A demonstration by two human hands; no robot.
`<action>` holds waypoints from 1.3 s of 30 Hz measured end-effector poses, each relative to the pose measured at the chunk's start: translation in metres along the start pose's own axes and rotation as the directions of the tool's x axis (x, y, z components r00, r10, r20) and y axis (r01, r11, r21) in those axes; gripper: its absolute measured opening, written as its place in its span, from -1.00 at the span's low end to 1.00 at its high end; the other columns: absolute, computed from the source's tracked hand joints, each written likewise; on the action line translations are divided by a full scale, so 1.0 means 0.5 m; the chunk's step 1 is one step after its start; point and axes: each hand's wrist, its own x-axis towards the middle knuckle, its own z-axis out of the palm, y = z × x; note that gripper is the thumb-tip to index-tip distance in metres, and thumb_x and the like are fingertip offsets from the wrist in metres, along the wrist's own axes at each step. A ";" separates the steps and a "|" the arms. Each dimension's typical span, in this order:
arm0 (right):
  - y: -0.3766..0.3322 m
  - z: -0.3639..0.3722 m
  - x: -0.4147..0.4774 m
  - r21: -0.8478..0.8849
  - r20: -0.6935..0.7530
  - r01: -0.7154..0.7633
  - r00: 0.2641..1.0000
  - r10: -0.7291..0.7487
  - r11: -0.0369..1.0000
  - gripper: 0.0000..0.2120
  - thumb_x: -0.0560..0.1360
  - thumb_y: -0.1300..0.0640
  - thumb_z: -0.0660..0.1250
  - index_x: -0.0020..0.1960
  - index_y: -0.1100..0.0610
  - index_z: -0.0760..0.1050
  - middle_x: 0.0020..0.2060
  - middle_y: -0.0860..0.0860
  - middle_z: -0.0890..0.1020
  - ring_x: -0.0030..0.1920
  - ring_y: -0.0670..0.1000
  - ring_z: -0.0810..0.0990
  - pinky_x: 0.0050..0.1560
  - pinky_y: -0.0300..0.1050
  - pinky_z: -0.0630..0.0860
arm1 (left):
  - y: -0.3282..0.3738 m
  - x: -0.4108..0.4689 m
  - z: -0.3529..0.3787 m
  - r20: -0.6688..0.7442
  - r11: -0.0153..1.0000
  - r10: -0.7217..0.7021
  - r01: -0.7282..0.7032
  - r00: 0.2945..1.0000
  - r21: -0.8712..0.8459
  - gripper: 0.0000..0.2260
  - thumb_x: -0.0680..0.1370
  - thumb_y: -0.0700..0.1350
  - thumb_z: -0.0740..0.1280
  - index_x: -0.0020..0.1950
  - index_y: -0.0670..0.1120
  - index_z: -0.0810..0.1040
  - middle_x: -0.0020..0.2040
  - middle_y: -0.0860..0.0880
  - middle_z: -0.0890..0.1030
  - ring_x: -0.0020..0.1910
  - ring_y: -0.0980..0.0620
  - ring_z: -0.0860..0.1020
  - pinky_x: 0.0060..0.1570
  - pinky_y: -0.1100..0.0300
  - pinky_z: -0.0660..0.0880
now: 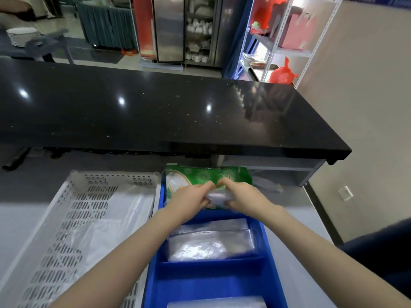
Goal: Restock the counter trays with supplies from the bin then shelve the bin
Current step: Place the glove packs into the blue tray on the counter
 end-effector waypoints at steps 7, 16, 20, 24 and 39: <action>0.021 0.063 0.010 -0.091 -0.107 0.036 0.993 -0.045 0.995 -0.84 0.44 0.16 0.31 0.01 0.05 0.43 0.00 0.05 0.64 -0.01 0.19 0.58 -0.27 -0.08 0.30 | -0.030 -0.023 0.019 -0.085 0.984 0.167 -0.161 0.982 0.074 -0.69 0.48 0.00 0.37 0.18 -0.05 0.50 0.07 -0.03 0.51 -0.02 0.01 0.49 -0.13 0.16 0.46; 0.001 0.067 0.004 -0.254 -0.173 0.039 0.981 -0.085 0.966 -0.83 0.32 0.20 0.41 -0.10 0.13 0.55 -0.11 0.10 0.59 -0.08 0.18 0.56 -0.22 0.01 0.51 | -0.053 -0.073 -0.007 -0.059 0.975 0.166 -0.155 0.984 0.159 -0.73 0.46 -0.25 0.37 0.15 -0.07 0.59 0.02 -0.03 0.63 0.00 -0.06 0.55 -0.05 0.05 0.53; -0.003 0.073 -0.010 -0.449 -0.423 -0.004 0.882 -0.209 0.894 -0.67 0.14 0.27 0.48 -0.11 0.11 0.58 -0.18 0.09 0.55 -0.22 0.14 0.51 -0.25 -0.01 0.47 | -0.035 -0.043 -0.009 -0.147 0.958 0.138 -0.094 0.980 0.272 -0.77 0.32 -0.26 0.51 -0.09 -0.05 0.63 -0.15 -0.03 0.59 -0.15 -0.08 0.54 -0.19 0.08 0.45; 0.004 0.071 -0.007 -0.497 -0.495 -0.008 0.824 -0.276 0.868 -0.66 0.19 0.38 0.43 -0.07 0.15 0.55 -0.22 0.10 0.55 -0.27 0.12 0.49 -0.33 -0.05 0.42 | -0.014 -0.020 -0.002 -0.187 0.951 0.043 0.017 0.981 0.310 -0.79 0.26 -0.32 0.51 -0.20 -0.12 0.58 -0.27 -0.08 0.46 -0.33 -0.08 0.43 -0.44 0.13 0.30; 0.047 0.086 -0.004 0.165 0.035 -0.091 0.996 0.086 0.982 -0.92 0.53 0.20 0.19 -0.06 0.06 0.44 -0.14 0.06 0.62 -0.09 0.17 0.55 -0.15 -0.02 0.45 | -0.058 -0.076 0.010 0.044 0.987 -0.142 0.139 0.989 0.075 -0.70 0.53 0.10 0.28 0.19 0.03 0.37 -0.06 0.08 0.62 -0.15 -0.02 0.59 -0.17 0.05 0.55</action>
